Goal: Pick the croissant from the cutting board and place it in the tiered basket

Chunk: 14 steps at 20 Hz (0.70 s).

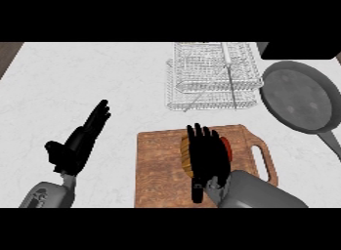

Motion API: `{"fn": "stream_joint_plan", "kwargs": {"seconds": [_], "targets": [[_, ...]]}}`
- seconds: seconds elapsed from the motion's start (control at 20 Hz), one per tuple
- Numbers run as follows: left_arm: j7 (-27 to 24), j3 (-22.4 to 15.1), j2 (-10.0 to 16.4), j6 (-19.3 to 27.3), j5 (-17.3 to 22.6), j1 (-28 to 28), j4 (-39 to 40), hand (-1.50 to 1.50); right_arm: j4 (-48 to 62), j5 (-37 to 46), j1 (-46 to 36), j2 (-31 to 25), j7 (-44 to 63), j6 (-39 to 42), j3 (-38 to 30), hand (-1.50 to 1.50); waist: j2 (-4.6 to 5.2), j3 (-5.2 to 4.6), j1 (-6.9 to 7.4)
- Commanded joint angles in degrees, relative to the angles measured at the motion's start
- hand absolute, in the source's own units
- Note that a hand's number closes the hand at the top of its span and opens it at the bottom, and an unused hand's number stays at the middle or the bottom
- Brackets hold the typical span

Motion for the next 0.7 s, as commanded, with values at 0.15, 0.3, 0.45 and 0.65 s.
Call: {"fn": "stream_joint_plan", "kwargs": {"seconds": [0.15, 0.3, 0.45, 0.65], "targets": [[1.88, -0.7, -2.34, 2.22, -2.54, 1.04, -3.32, 0.0, 3.7, 6.73, 5.7, 4.21, 4.59, -0.09, -0.85, -1.5, 0.02, 0.03, 0.19], [-1.09, 1.49, -1.8, -0.93, -1.91, 0.82, 0.03, 0.0, 5.85, 8.18, 5.09, 6.32, -4.33, -2.8, -6.89, 1.5, 0.11, 0.03, 0.25], [0.55, 2.82, -1.81, -2.11, -2.57, -2.16, 1.68, 0.0, 8.57, 12.67, 3.53, 8.83, -9.19, -1.95, -8.95, 1.5, 0.14, 0.02, 0.24], [1.53, 0.97, -3.16, -0.24, -4.4, 5.21, -5.88, 0.0, 6.12, 17.72, 8.66, 7.83, -11.9, -2.71, -8.65, 1.5, 0.01, 0.04, 0.41]]}}
